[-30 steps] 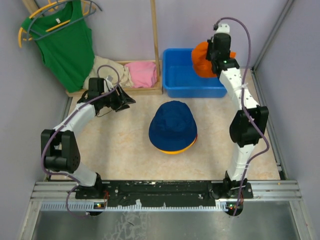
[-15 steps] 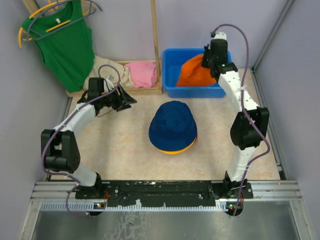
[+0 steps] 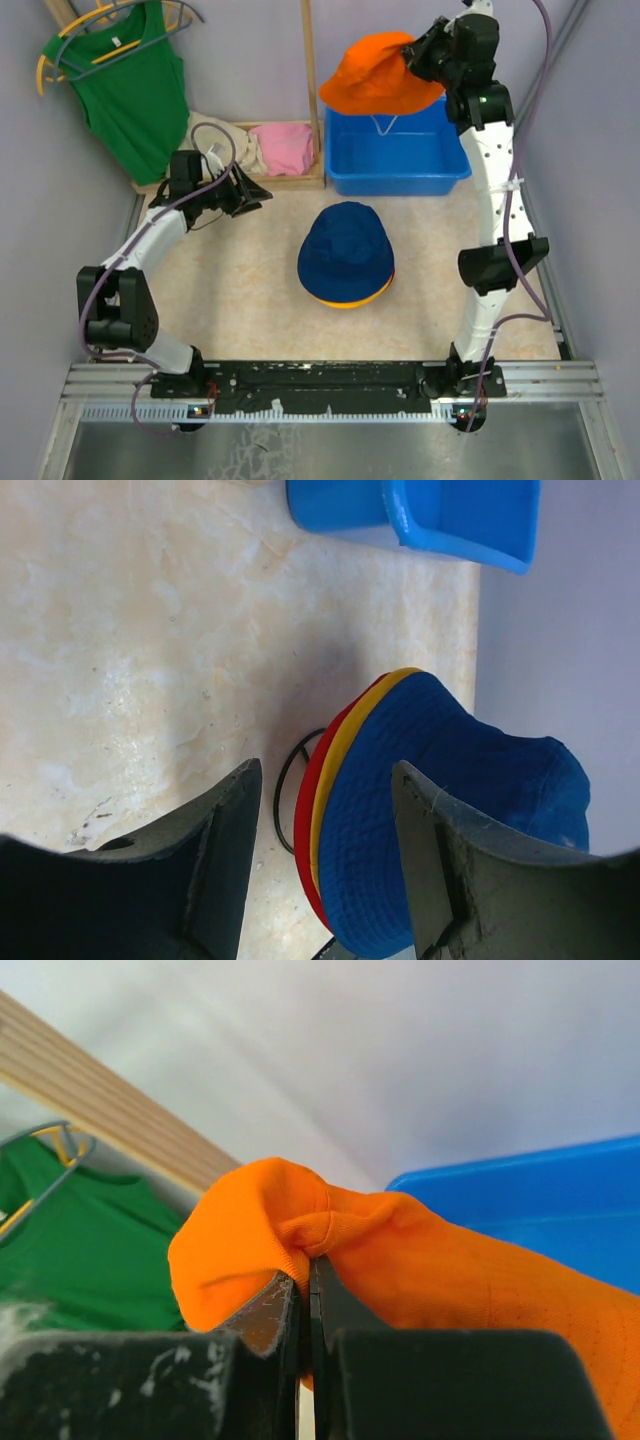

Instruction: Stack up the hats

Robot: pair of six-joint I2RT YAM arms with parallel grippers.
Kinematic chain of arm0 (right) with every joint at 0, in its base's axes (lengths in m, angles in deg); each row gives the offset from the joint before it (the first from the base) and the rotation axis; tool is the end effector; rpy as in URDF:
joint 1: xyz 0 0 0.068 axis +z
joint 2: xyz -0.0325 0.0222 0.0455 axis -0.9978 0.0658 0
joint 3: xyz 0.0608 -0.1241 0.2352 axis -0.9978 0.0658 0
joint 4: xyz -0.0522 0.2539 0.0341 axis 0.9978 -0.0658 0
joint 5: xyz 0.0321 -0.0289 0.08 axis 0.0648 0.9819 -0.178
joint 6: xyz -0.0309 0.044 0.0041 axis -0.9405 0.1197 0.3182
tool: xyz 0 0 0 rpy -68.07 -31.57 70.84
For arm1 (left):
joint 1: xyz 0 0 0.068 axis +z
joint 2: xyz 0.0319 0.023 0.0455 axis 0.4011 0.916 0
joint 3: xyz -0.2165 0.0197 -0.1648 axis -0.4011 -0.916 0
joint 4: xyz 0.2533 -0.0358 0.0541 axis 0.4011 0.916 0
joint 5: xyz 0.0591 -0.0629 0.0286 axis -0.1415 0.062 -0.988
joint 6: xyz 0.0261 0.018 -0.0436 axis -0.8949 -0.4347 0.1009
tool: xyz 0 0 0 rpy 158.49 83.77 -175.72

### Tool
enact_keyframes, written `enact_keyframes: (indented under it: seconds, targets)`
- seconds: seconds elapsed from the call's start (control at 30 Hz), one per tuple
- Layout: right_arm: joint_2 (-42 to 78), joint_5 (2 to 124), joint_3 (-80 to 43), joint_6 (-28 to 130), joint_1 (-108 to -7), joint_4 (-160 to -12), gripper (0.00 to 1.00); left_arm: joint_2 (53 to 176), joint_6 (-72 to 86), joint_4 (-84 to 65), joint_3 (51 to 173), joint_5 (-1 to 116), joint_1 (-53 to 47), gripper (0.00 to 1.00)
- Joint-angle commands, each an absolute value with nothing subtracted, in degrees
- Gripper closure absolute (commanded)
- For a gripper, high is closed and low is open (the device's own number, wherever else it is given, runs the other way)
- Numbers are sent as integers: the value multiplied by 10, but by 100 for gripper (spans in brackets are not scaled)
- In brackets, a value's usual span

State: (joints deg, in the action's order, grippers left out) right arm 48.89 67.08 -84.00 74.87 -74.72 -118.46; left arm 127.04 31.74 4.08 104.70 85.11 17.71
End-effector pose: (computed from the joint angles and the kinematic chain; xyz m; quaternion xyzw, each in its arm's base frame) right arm 0.4038 0.0847 0.5232 0.0964 0.7225 0.2694 0.6293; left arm 0.3411 -0.0565 0.2743 -0.0839 0.8527 -0.4125 0.3094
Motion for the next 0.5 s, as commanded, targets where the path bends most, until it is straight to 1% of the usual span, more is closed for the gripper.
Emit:
enact_keyframes:
  seconds: [0.0,0.1,0.17,0.3,0.37,0.47]
  targets:
    - [455,586,-790,855,-744,-1204,100,1232,340,9,1040,881,181,39]
    - [400,559,-710,904,-738,-1161,100,1196,393,-45,1009,902,181,39]
    - [372,552,-687,930,-725,-1161,100,1165,455,-91,984,908,181,37]
    - [305,568,-629,981,-689,-1154,100,1087,552,-154,949,882,175,37]
    - [267,576,-591,1016,-670,-1146,100,1047,561,-138,947,856,170,36]
    - [216,604,-544,1049,-641,-1144,100,1008,529,-68,968,820,146,34]
